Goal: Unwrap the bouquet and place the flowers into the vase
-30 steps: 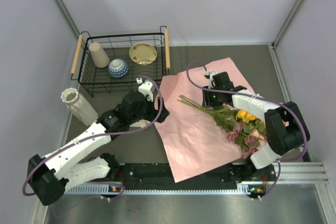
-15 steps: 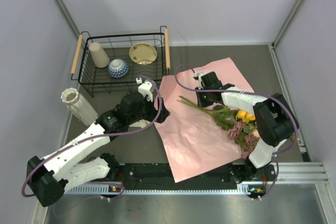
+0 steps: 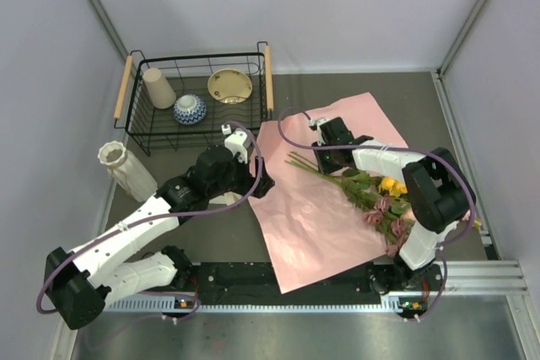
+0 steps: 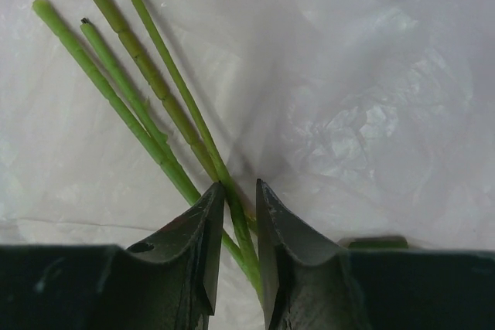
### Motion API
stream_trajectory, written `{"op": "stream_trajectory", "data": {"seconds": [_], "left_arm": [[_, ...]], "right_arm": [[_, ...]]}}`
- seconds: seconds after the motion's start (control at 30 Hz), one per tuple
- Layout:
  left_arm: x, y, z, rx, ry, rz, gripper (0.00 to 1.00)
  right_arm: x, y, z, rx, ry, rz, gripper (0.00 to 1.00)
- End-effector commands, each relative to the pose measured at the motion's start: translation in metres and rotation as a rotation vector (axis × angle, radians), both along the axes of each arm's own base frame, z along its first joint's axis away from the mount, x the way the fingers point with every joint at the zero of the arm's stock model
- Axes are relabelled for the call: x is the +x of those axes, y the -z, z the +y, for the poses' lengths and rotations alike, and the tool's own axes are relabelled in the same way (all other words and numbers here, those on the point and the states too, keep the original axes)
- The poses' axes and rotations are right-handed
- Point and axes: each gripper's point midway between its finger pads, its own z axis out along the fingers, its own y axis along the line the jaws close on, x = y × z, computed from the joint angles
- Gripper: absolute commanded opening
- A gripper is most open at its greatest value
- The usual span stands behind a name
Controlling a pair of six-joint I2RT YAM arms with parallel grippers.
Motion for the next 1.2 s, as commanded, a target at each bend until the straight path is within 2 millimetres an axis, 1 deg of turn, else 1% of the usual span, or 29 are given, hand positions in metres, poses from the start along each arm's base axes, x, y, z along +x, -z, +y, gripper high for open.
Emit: {"op": "stream_trajectory", "data": {"seconds": [0.0, 0.1, 0.2, 0.33, 0.37, 0.43, 0.47, 0.5, 0.53, 0.57, 0.67, 0.7, 0.73, 0.8, 0.83, 0.87, 0.9, 0.93, 0.97, 1.0, 1.03, 1.07, 1.1, 1.13, 1.17], "left_arm": [[0.007, -0.029, -0.014, -0.067, 0.029, -0.056, 0.81], [0.006, -0.031, -0.014, -0.072, 0.032, -0.059, 0.81], [0.006, -0.032, -0.014, -0.073, 0.031, -0.062, 0.81], [0.007, -0.033, -0.013, -0.07, 0.028, -0.069, 0.81], [0.008, -0.033, -0.012, -0.068, 0.024, -0.071, 0.81], [0.008, -0.035, -0.012, -0.065, 0.023, -0.08, 0.82], [0.008, -0.035, -0.011, -0.065, 0.023, -0.079, 0.82], [0.008, -0.037, -0.012, -0.068, 0.023, -0.083, 0.82], [0.008, -0.037, -0.012, -0.07, 0.024, -0.084, 0.81], [0.008, -0.038, -0.012, -0.069, 0.026, -0.084, 0.82], [0.009, -0.04, -0.016, -0.078, 0.047, -0.093, 0.82], [0.009, -0.042, -0.019, -0.084, 0.058, -0.097, 0.81], [0.01, -0.046, -0.022, -0.091, 0.073, -0.11, 0.82], [0.002, -0.052, -0.032, -0.126, 0.147, -0.111, 0.82], [0.0, -0.06, -0.039, -0.159, 0.183, -0.135, 0.82], [-0.012, -0.065, -0.047, -0.198, 0.26, -0.129, 0.82], [-0.016, -0.07, -0.052, -0.221, 0.294, -0.134, 0.82], [-0.022, -0.073, -0.057, -0.25, 0.332, -0.131, 0.82], [-0.03, -0.083, -0.065, -0.3, 0.404, -0.147, 0.82], [-0.035, -0.087, -0.07, -0.324, 0.44, -0.144, 0.82], [-0.039, -0.091, -0.074, -0.351, 0.463, -0.131, 0.82], [-0.04, -0.1, -0.078, -0.384, 0.482, -0.153, 0.82], [-0.044, -0.104, -0.081, -0.404, 0.508, -0.147, 0.82], [-0.044, -0.107, -0.082, -0.425, 0.504, -0.134, 0.82], [-0.043, -0.112, -0.083, -0.442, 0.5, -0.145, 0.82]], "right_arm": [[0.009, -0.002, -0.002, -0.043, 0.0, -0.048, 0.24], [0.009, -0.005, 0.0, -0.044, -0.006, -0.057, 0.21], [0.011, -0.016, 0.001, -0.042, -0.004, -0.091, 0.17], [0.017, -0.044, -0.002, -0.028, 0.019, -0.162, 0.13], [0.019, -0.059, -0.005, -0.019, 0.035, -0.201, 0.11], [0.021, -0.08, -0.008, -0.003, 0.05, -0.251, 0.06], [0.022, -0.103, -0.011, 0.018, 0.07, -0.303, 0.03], [0.021, -0.114, -0.011, 0.03, 0.074, -0.329, 0.0], [0.021, -0.125, -0.014, 0.039, 0.086, -0.356, 0.0], [0.019, -0.149, -0.016, 0.068, 0.096, -0.407, 0.0], [0.017, -0.183, -0.022, 0.104, 0.117, -0.48, 0.0], [0.013, -0.198, -0.024, 0.126, 0.126, -0.508, 0.0], [0.012, -0.206, -0.027, 0.135, 0.134, -0.523, 0.0], [0.006, -0.226, -0.029, 0.178, 0.152, -0.553, 0.0], [0.003, -0.23, -0.027, 0.197, 0.146, -0.553, 0.0], [0.001, -0.236, -0.025, 0.228, 0.153, -0.554, 0.0], [-0.003, -0.245, -0.025, 0.259, 0.158, -0.565, 0.0], [-0.006, -0.249, -0.023, 0.292, 0.158, -0.559, 0.0], [-0.008, -0.254, -0.02, 0.354, 0.192, -0.543, 0.0], [-0.011, -0.258, -0.016, 0.401, 0.199, -0.528, 0.0], [-0.017, -0.267, -0.005, 0.513, 0.193, -0.492, 0.0], [-0.02, -0.27, 0.002, 0.566, 0.185, -0.475, 0.0], [-0.025, -0.274, 0.01, 0.622, 0.165, -0.453, 0.0], [-0.03, -0.282, 0.021, 0.691, 0.126, -0.439, 0.0], [-0.033, -0.28, 0.026, 0.74, 0.144, -0.401, 0.0]]}}
